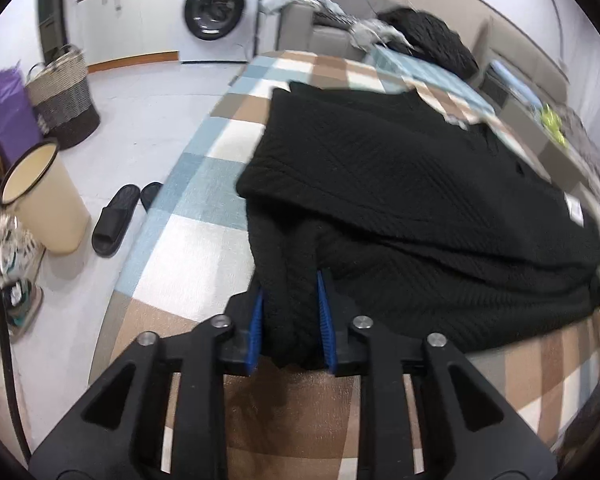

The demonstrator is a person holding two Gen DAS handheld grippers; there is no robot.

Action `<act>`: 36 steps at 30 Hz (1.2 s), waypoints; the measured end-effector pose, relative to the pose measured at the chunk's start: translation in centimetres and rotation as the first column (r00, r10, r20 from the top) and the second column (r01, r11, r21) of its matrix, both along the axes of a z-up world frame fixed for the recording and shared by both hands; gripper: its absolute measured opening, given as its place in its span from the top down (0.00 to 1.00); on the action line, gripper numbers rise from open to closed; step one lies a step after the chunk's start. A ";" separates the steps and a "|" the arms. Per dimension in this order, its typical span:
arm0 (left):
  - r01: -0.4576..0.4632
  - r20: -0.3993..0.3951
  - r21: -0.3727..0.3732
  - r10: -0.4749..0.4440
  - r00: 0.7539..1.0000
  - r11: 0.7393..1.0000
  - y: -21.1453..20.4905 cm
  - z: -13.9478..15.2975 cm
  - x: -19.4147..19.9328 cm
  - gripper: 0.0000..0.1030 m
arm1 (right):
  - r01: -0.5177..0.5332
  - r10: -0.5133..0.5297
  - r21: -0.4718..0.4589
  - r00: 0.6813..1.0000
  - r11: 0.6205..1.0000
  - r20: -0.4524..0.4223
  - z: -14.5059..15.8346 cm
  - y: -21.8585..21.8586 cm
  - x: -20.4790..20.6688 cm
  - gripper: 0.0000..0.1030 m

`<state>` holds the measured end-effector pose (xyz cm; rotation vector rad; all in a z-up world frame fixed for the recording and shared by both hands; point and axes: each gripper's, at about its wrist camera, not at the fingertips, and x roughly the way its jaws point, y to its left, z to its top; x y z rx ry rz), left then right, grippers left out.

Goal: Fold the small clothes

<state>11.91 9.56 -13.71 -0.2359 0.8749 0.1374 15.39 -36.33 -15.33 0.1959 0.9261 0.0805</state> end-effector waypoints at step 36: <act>0.014 0.110 -0.222 0.011 0.994 0.975 1.1 3.2 -0.7 0.50 | 0.011 -0.022 0.429 1.000 0.903 0.022 0.2 1.3 2.5 0.51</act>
